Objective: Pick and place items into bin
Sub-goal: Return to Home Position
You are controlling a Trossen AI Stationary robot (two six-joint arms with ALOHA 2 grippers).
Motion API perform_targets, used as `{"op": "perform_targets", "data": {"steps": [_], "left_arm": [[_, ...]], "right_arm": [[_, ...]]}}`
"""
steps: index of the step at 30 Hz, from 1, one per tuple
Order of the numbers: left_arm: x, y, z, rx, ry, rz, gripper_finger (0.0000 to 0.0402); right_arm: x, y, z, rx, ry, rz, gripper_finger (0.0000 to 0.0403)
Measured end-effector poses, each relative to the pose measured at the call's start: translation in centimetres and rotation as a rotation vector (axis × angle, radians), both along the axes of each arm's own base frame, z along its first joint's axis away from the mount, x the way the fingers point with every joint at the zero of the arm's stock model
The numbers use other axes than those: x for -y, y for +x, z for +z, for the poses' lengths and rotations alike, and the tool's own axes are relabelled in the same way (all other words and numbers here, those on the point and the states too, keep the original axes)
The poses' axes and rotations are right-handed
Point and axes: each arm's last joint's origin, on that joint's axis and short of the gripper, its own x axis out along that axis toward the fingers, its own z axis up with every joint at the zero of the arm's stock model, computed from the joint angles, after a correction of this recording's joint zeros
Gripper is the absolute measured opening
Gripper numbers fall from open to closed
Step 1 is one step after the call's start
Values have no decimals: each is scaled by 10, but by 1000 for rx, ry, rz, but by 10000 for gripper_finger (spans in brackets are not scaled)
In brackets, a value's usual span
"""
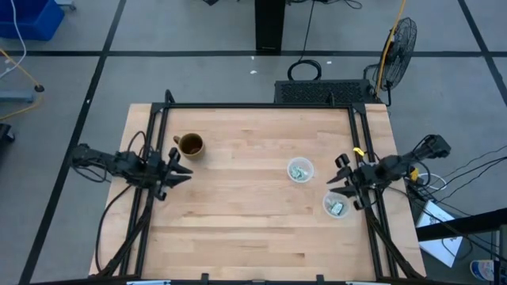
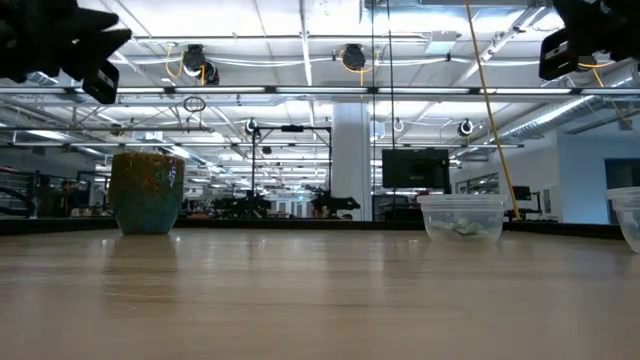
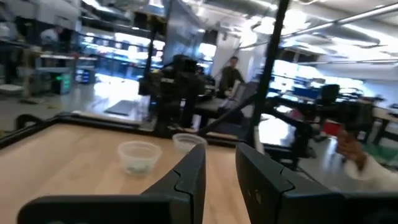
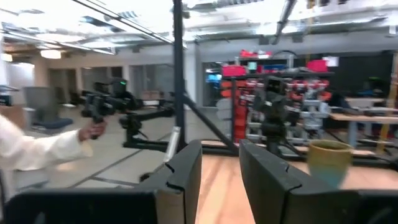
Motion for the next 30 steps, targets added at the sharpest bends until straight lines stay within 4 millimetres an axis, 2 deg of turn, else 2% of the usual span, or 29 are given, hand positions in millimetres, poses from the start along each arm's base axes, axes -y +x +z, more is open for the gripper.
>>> {"op": "perform_targets", "data": {"steps": [16, 23, 30], "left_arm": [[-18, 4, -9, -93, -12, 186, 93], [-18, 7, -21, -120, 36, 189, 93], [-18, 7, -22, -123, 51, 189, 93]], "right_arm": [[27, 10, -14, -140, -54, -286, 102], [31, 10, -15, -114, -50, -321, 102], [31, 10, -15, -109, -49, -324, 102]]}}
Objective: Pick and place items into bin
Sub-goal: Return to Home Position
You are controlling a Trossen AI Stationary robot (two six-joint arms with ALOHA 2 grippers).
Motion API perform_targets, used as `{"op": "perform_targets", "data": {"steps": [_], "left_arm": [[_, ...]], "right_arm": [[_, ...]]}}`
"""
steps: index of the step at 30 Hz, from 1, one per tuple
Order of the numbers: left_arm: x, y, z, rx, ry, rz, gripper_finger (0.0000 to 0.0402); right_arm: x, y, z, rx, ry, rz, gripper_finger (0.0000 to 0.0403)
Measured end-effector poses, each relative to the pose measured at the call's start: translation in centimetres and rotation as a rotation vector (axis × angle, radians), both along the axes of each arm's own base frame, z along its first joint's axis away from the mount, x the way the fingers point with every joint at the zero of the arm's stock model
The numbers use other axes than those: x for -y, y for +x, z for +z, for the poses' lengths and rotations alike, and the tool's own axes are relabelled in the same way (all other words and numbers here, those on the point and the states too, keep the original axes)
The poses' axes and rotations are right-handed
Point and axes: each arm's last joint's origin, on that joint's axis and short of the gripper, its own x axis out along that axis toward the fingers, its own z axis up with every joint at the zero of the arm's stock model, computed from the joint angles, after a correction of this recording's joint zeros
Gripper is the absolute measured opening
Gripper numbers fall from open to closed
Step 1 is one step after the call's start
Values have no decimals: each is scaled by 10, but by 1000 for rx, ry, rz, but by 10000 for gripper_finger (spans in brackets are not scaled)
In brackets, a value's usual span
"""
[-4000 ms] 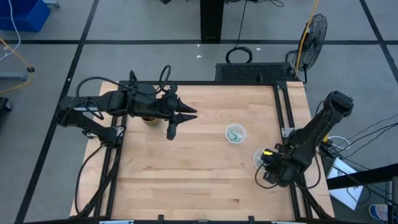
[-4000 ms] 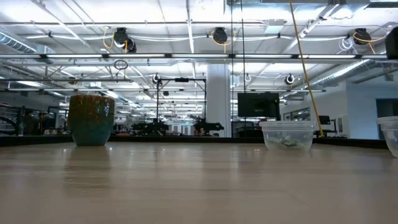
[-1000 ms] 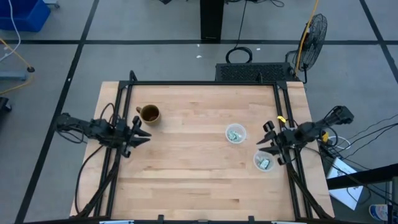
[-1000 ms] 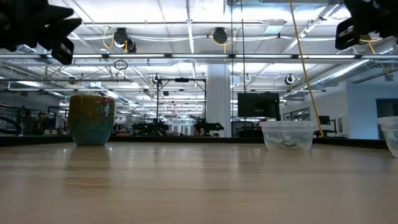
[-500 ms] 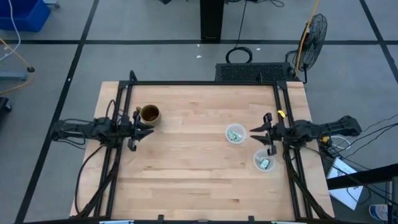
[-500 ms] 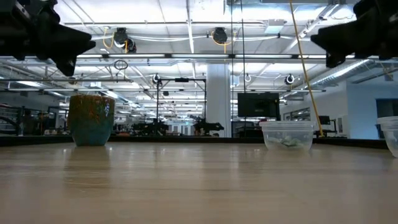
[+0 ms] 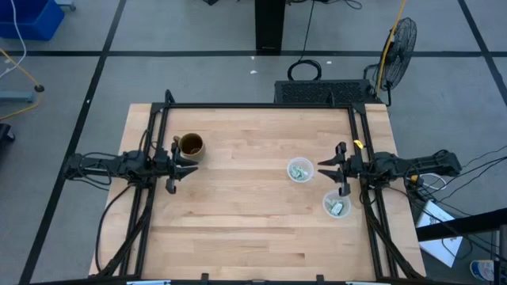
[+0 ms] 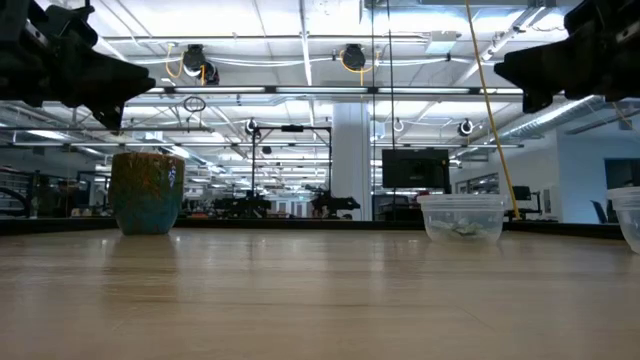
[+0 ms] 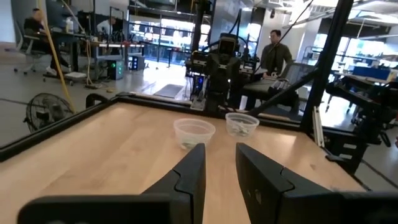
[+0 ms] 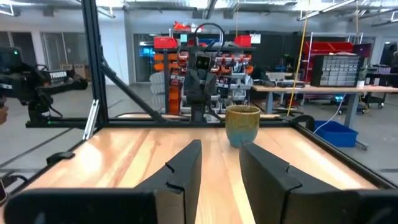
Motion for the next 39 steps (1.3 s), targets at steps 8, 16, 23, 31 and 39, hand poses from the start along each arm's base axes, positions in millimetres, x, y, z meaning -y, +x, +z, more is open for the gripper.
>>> {"op": "perform_targets", "data": {"steps": [8, 16, 23, 31, 39], "left_arm": [[0, 1, -2, -27, -43, -6, 93], [0, 2, -2, -25, -56, -2, 93], [0, 2, -1, -5, -59, 2, 93], [0, 2, 0, -2, -59, 1, 93], [0, 2, 0, 0, -59, 1, 93]], "right_arm": [[0, 1, -12, -126, 22, 3, 102], [0, 1, -18, -185, 19, 4, 102], [0, 1, -19, -190, 11, 3, 102], [0, 1, -19, -193, 9, 3, 102], [0, 1, -19, -195, 9, 2, 102]]}}
